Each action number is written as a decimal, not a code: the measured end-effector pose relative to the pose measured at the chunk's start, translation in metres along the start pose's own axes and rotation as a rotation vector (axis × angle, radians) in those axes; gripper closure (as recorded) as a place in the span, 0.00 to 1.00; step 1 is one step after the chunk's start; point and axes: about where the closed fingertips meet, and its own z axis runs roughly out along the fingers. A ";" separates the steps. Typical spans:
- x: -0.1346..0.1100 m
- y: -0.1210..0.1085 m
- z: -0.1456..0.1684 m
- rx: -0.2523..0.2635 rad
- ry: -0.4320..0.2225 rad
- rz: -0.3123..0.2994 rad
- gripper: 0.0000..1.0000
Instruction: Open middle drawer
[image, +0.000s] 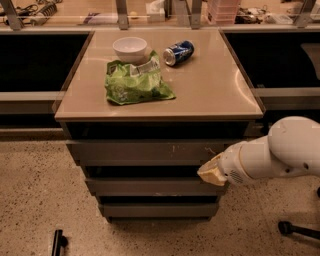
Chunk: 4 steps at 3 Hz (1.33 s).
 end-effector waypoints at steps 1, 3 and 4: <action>0.022 0.026 0.036 0.050 0.017 0.099 1.00; 0.092 0.021 0.131 0.106 0.022 0.288 1.00; 0.086 0.009 0.138 0.140 -0.031 0.303 1.00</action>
Offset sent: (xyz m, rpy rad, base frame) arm 0.0818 0.0067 -0.1321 0.1030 -0.3458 -0.6385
